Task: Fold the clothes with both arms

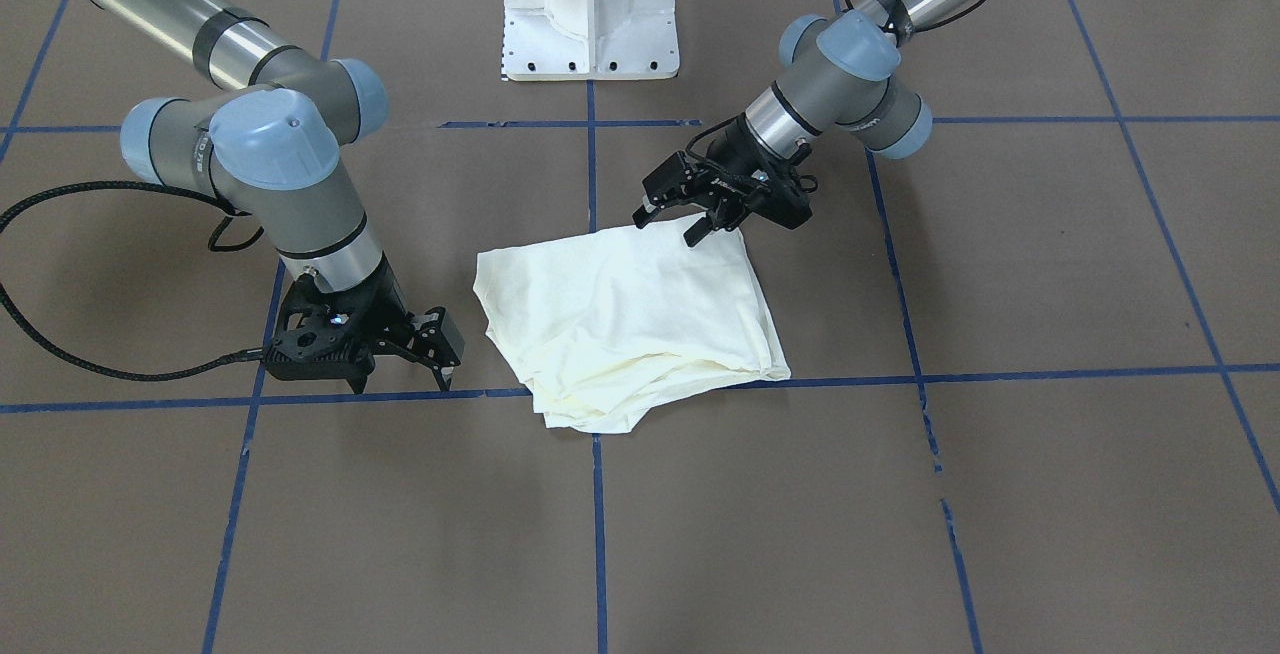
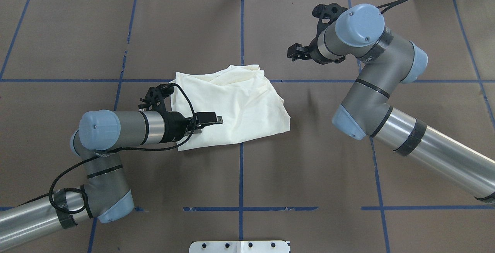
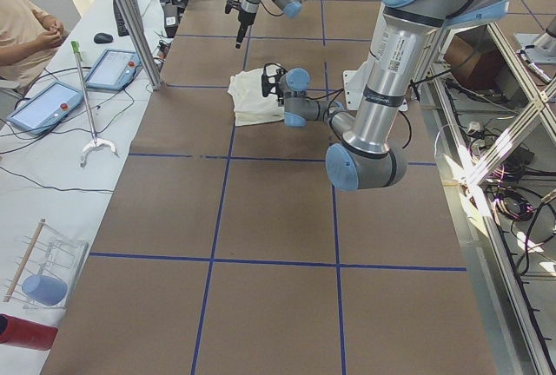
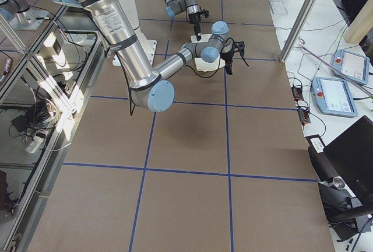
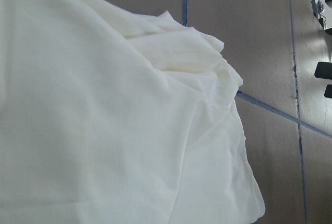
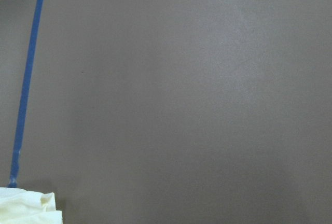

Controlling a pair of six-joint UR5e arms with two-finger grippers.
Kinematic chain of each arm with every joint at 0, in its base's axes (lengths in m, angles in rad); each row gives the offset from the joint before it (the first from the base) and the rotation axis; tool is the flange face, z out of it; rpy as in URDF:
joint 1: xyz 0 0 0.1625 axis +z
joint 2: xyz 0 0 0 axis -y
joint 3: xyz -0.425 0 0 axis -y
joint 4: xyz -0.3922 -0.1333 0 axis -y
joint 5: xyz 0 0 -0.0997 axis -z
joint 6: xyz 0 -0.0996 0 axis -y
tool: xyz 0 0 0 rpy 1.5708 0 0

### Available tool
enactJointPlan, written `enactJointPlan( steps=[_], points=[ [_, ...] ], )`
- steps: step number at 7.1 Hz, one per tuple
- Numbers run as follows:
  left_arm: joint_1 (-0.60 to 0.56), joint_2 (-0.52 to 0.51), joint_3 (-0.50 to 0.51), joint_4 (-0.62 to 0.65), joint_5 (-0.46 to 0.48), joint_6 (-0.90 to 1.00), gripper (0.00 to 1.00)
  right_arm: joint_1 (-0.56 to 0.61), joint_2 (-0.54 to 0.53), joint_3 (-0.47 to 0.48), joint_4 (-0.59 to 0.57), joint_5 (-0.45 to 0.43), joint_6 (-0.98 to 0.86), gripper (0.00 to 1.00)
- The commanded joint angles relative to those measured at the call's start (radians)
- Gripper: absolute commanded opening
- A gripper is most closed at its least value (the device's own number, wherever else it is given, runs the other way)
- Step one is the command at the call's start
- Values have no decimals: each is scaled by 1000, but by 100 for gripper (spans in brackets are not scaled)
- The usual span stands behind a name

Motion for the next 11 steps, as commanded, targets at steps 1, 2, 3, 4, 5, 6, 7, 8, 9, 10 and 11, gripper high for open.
enactJointPlan(
  steps=[1, 2, 3, 4, 5, 6, 7, 8, 9, 10, 11],
  points=[
    [4, 42, -2, -3, 4, 7, 100, -1, 0, 0, 0, 0, 0, 100],
    [4, 57, -2, -13, 4, 9, 100, -1, 0, 0, 0, -2, 0, 100],
    [3, 71, -9, -13, 1, 9, 100, -1, -2, 0, 0, -2, 0, 100],
    [0, 86, -23, -15, -5, 12, 100, -1, -2, 0, 0, 0, 0, 100],
    [-9, 92, -31, -12, -6, 47, 100, -1, -2, 0, 0, 0, 0, 100],
    [-11, 114, -31, -12, -6, 110, 100, -1, -2, 0, 0, -2, 0, 100],
    [-28, 117, -40, -4, -10, 148, 100, -2, -2, 0, 0, -2, 0, 100],
    [-73, 124, -51, 3, -52, 193, 100, -2, -6, 0, -2, 1, -3, 100],
    [-165, 162, -72, 6, -154, 255, 100, -2, -14, 8, -9, 8, -17, 100],
    [-249, 204, -83, 5, -225, 312, 100, 20, -15, 9, -20, 47, -18, 100],
    [-312, 239, -83, 5, -267, 410, 100, 77, -53, 28, -44, 120, -38, 100]
  ],
)
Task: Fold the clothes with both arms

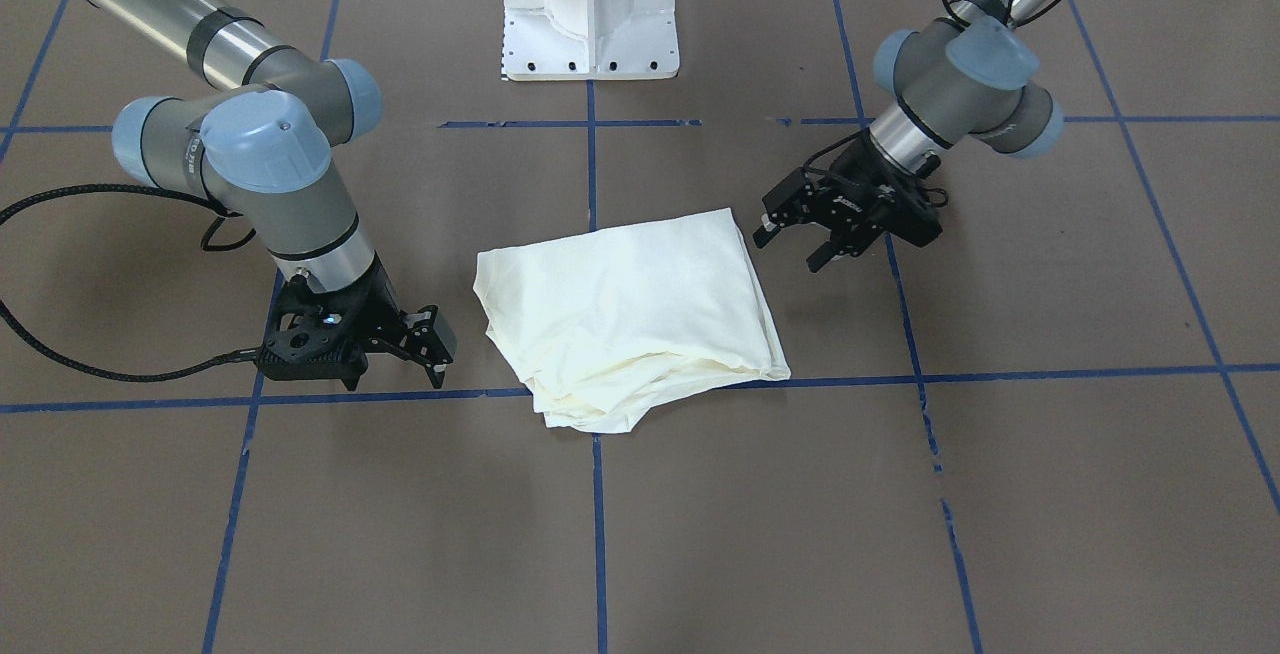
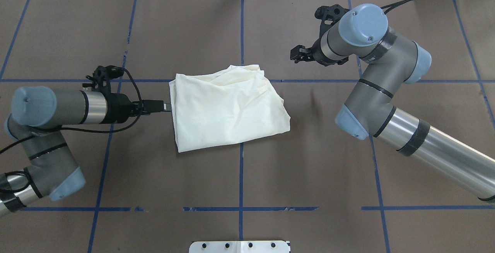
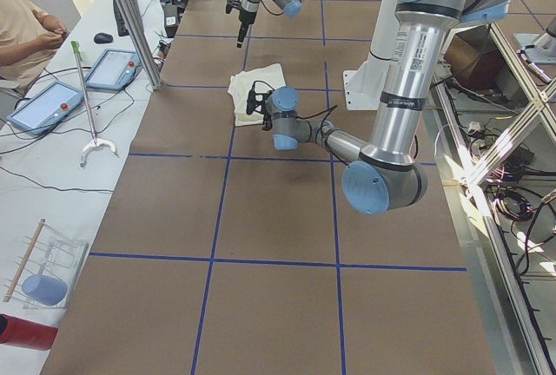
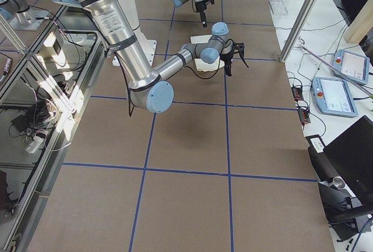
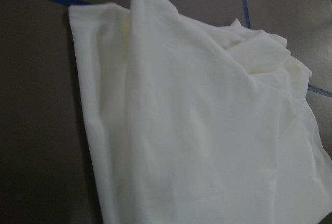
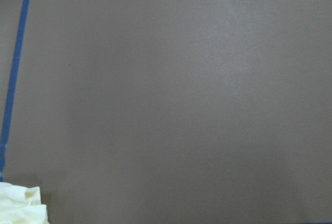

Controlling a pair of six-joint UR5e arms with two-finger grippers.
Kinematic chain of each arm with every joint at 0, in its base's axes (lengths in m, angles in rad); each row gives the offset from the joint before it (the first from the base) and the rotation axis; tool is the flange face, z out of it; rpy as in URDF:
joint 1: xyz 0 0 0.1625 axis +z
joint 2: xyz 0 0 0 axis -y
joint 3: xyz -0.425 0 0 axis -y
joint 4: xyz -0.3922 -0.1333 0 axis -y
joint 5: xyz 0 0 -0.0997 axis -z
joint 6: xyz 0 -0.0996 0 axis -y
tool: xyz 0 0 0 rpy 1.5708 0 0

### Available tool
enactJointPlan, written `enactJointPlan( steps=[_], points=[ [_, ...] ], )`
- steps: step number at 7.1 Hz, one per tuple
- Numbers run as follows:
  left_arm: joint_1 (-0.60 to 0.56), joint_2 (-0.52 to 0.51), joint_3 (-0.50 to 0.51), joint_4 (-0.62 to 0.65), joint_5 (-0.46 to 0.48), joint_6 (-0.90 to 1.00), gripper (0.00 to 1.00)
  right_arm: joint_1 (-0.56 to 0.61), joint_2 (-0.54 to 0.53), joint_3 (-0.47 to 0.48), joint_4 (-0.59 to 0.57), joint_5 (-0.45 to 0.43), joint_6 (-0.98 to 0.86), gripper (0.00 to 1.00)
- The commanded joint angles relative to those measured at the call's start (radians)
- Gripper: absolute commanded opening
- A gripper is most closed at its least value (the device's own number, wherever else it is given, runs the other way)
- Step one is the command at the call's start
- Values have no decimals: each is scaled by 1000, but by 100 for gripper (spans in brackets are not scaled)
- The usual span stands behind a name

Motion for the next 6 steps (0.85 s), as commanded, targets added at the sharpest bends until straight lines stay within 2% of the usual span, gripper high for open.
enactJointPlan(
  steps=[1, 2, 4, 6],
  points=[
    [-143, 95, -7, 2, -123, 257, 100, 100, -103, 67, -37, 120, -147, 100],
    [-226, 157, -6, 2, -183, 416, 100, 163, -217, 132, -45, 155, -291, 100],
    [-364, 240, 5, 28, -240, 670, 100, 363, -409, 167, -42, 289, -614, 100],
    [-526, 254, -3, 196, -268, 963, 100, 564, -564, 166, -68, 356, -941, 100]
  ],
)
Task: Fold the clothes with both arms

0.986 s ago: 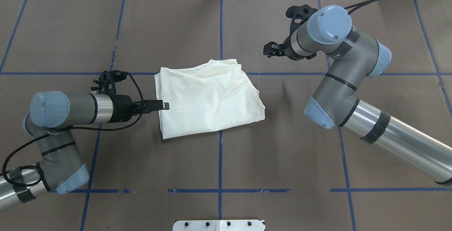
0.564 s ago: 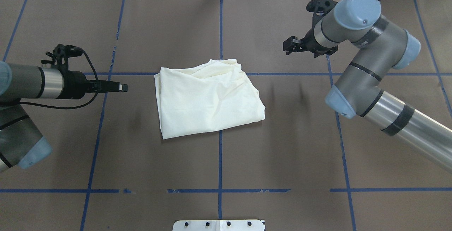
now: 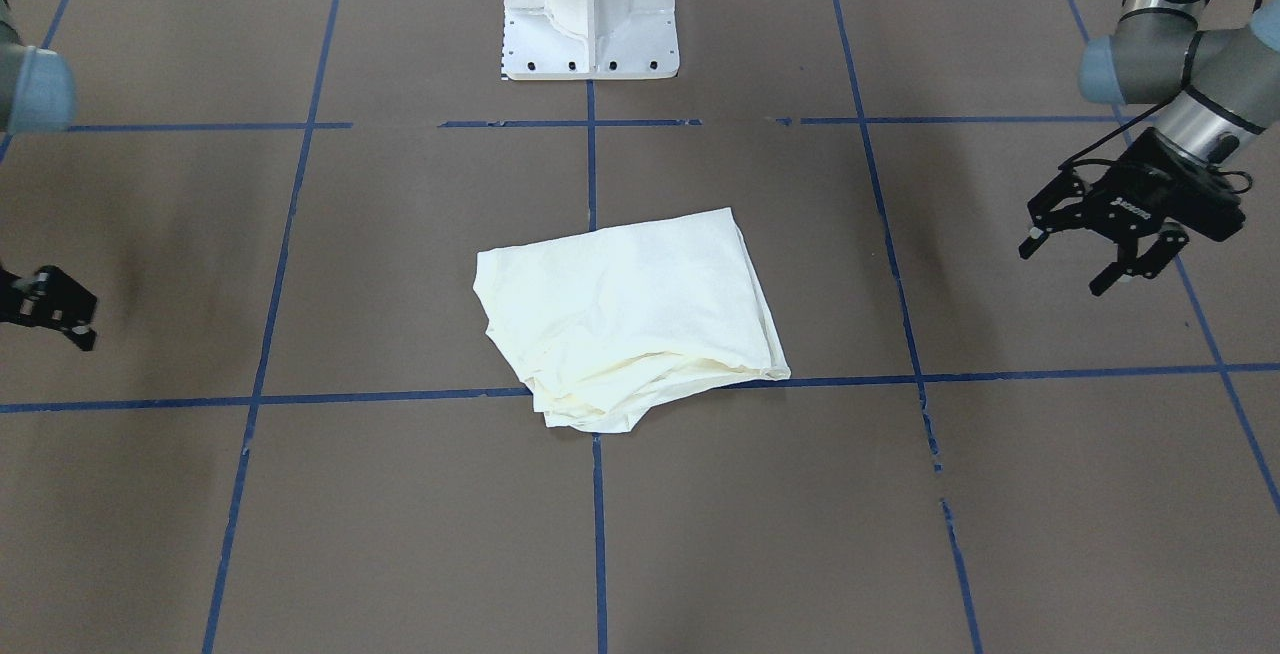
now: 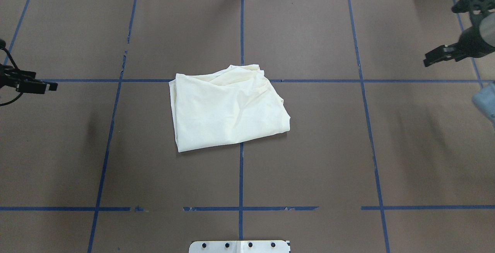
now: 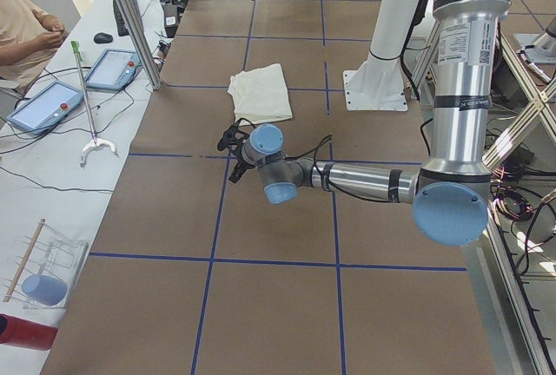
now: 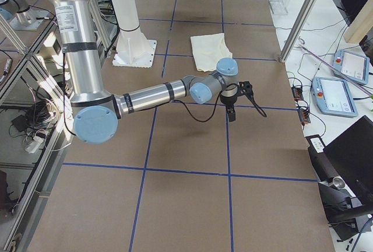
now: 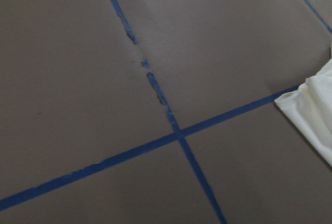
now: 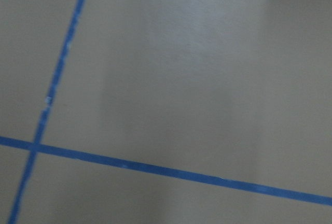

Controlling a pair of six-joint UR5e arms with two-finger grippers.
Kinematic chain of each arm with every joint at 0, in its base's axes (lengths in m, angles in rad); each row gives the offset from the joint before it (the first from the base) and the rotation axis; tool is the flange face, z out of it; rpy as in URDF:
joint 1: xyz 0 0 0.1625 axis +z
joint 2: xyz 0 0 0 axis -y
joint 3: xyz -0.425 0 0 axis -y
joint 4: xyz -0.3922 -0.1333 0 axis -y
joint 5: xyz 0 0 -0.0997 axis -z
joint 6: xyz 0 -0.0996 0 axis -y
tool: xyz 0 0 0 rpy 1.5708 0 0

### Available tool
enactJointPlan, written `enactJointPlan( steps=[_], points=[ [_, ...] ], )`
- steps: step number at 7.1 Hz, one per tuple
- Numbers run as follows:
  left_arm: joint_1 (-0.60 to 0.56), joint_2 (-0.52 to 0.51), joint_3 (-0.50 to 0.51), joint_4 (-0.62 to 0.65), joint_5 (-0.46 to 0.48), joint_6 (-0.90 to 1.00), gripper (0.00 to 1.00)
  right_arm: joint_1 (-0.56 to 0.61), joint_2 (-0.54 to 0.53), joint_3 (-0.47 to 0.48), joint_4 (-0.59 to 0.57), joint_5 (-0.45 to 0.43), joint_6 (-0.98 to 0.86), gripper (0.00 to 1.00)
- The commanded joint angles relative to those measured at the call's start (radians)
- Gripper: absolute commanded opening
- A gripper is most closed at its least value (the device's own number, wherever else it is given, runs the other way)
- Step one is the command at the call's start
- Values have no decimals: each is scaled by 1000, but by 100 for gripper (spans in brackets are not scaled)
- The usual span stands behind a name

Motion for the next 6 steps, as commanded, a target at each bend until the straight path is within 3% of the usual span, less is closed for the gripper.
enactJointPlan(
  steps=[1, 3, 4, 6],
  points=[
    [-202, 4, -7, 229, -22, 366, 100, 212, -105, 4, -112, 64, -319, 100],
    [-349, -48, -15, 487, -22, 673, 100, 335, -90, 5, -368, 67, -588, 100],
    [-403, -70, -15, 579, -21, 767, 100, 383, -81, 21, -518, 69, -599, 100],
    [-431, -55, -7, 803, -28, 776, 100, 398, -195, 48, -508, 72, -597, 100]
  ],
)
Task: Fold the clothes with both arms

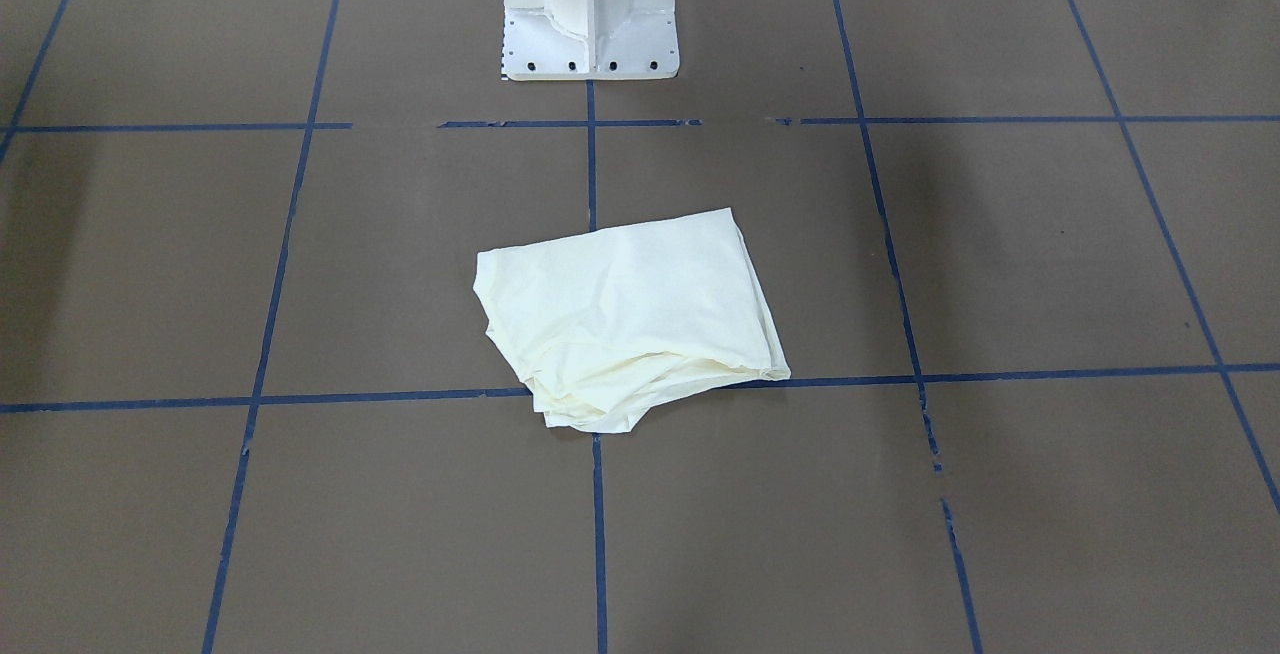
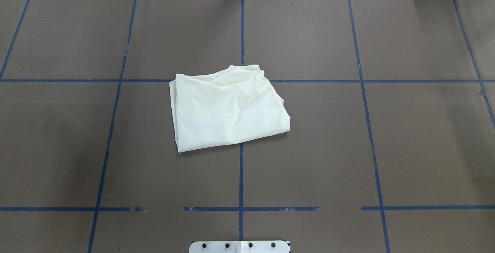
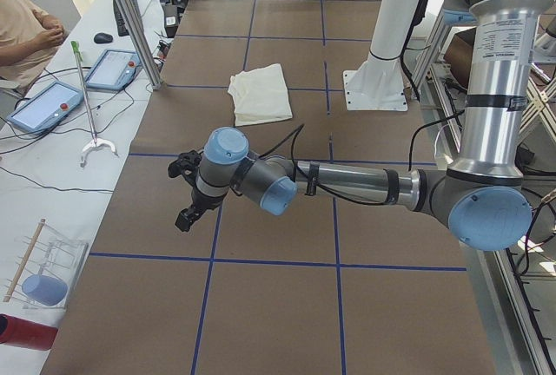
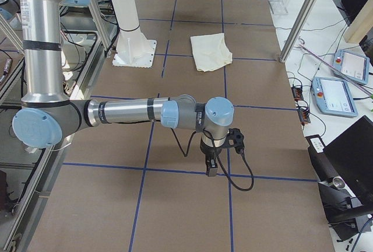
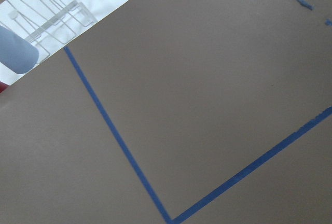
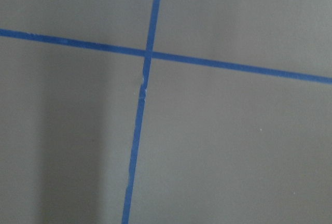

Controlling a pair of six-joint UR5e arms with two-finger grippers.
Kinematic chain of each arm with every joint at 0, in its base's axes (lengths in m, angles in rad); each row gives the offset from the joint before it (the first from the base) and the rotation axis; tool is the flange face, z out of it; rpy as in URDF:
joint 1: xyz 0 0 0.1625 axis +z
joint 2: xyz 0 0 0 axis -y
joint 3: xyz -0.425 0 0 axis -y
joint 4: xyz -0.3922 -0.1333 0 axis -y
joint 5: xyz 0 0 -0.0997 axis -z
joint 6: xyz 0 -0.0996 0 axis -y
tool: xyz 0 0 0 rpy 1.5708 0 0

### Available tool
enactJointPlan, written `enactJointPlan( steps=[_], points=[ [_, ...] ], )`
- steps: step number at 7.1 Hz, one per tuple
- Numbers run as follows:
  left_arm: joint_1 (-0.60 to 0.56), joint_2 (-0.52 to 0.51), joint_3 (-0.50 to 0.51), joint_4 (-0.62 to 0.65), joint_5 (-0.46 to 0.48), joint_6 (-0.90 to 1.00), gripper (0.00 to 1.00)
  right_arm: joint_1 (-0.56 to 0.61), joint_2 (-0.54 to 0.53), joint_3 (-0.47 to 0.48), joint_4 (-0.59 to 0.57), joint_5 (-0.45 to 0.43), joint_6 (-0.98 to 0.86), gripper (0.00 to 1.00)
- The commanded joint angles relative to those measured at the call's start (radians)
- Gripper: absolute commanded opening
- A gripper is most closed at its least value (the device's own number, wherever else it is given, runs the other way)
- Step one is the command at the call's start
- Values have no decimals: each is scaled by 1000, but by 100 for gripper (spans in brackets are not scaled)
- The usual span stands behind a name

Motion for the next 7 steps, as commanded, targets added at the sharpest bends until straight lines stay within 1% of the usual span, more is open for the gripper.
enactJointPlan(
  steps=[1, 2, 3, 5, 7],
  points=[
    [-33, 1, -5, 289, -23, 23, 100, 14, -80, 20, 13, 50, 5, 100],
    [-54, 7, 3, 351, -121, 17, 100, 13, -82, 14, 13, 79, 7, 100],
    [-53, 6, 7, 399, -157, 3, 100, 13, -82, 14, 15, 79, 7, 100],
    [-53, 39, 3, 416, -165, -15, 100, 13, -82, 14, 15, 79, 7, 100],
    [-53, 50, 6, 442, -186, -16, 100, 13, -82, 14, 19, 78, 7, 100]
  ],
)
